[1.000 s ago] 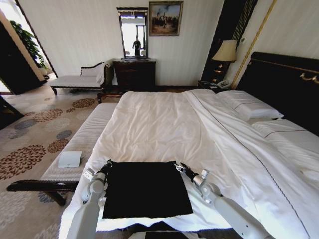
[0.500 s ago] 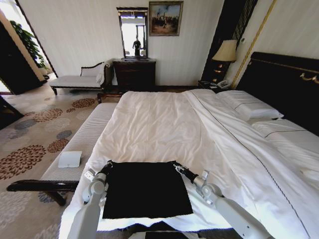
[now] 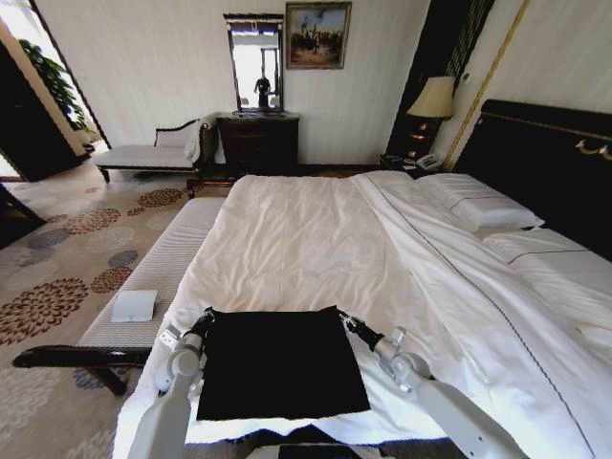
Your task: Fold the clothes on the bed.
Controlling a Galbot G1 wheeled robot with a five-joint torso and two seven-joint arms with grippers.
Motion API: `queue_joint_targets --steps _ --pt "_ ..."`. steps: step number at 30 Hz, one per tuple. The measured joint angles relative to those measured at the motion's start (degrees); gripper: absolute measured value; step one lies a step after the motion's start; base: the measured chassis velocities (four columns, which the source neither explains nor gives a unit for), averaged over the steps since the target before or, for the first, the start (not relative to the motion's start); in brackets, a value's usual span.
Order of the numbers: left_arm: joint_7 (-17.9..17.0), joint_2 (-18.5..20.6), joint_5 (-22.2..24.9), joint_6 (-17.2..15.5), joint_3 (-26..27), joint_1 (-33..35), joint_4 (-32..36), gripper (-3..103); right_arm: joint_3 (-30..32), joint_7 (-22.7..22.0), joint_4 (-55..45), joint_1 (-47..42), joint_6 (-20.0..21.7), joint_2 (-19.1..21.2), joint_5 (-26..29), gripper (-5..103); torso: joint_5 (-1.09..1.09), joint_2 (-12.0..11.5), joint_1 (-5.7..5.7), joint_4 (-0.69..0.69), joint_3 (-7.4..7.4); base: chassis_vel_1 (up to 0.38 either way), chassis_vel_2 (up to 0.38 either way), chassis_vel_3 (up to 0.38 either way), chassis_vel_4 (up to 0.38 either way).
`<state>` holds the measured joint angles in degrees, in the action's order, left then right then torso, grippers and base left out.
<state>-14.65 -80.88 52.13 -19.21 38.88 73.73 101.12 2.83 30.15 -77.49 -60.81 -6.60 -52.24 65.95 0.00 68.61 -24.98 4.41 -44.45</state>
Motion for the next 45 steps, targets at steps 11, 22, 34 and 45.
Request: queue_joint_targets --steps 11,22,34,45 --pt "0.6 -0.8 3.9 1.7 3.0 2.9 8.5 1 5.1 4.3 -7.8 -3.0 -4.3 2.2 7.5 0 0.0 0.0 0.0 0.0 0.0 0.0 0.0 0.0 0.0" --pt "0.7 1.0 14.6 1.8 6.7 7.7 28.8 1 15.7 5.4 -26.3 -10.1 -9.3 6.0 11.4 0 0.0 0.0 0.0 0.0 0.01 0.0 0.0 0.0 0.0" --pt "-2.6 1.6 15.8 1.2 9.3 14.6 41.1 1 25.4 -8.5 -42.0 -21.9 -13.7 6.5 6.8 0 0.0 0.0 0.0 0.0 0.0 0.0 0.0 0.0 0.0" --pt "-9.7 6.3 21.7 -4.5 15.4 19.8 42.7 1 35.3 -47.5 -60.7 -28.0 -4.1 8.4 6.8 0 -0.03 0.0 0.02 0.0 0.01 0.0 0.0 0.0 0.0"
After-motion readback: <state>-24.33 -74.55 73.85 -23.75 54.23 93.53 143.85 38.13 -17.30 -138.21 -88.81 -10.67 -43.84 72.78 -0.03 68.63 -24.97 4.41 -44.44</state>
